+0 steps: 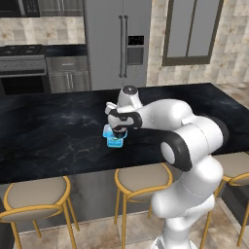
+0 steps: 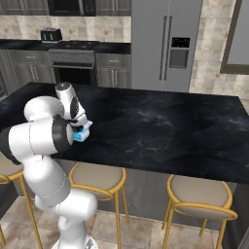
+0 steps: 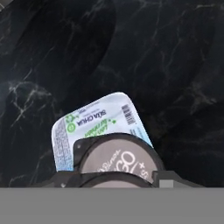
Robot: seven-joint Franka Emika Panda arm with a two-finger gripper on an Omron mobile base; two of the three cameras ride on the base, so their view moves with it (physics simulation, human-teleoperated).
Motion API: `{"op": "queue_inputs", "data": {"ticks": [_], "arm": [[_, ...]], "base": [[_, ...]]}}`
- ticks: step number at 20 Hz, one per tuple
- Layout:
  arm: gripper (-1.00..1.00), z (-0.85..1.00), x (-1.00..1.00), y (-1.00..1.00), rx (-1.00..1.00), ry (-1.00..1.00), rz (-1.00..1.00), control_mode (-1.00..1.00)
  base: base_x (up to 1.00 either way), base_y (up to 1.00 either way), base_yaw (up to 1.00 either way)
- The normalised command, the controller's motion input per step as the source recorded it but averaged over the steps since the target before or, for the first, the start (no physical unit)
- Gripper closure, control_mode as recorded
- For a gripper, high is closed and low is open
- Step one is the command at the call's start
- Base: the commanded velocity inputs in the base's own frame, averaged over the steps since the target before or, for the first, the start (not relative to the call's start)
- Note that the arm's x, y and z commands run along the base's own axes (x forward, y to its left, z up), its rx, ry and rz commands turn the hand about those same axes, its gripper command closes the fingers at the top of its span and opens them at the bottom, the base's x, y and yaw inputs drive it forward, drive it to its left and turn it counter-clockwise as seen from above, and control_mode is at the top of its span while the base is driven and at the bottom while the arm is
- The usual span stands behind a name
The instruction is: Stack the yogurt containers by placing the smaller containers on top of the larger containers.
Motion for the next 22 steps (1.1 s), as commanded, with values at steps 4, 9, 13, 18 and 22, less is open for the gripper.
{"op": "queue_inputs", "data": {"ticks": [4, 9, 13, 18, 22], "arm": [[1.00, 0.00, 0.03, 0.00, 0.00, 0.00, 0.00, -1.00], [1.00, 0.00, 0.00, 0.00, 0.00, 0.00, 0.00, -1.00], [1.00, -0.01, 0.02, 0.00, 0.00, 0.00, 0.00, -1.00], [1.00, -0.04, 0.00, 0.00, 0.00, 0.00, 0.00, -1.00], [1.00, 0.00, 0.00, 0.00, 0.00, 0.00, 0.00, -1.00]], "base": [[0.00, 0.00, 0.00], [0.00, 0.00, 0.00], [0.00, 0.00, 0.00], [0.00, 0.00, 0.00], [0.00, 0.00, 0.00]]}}
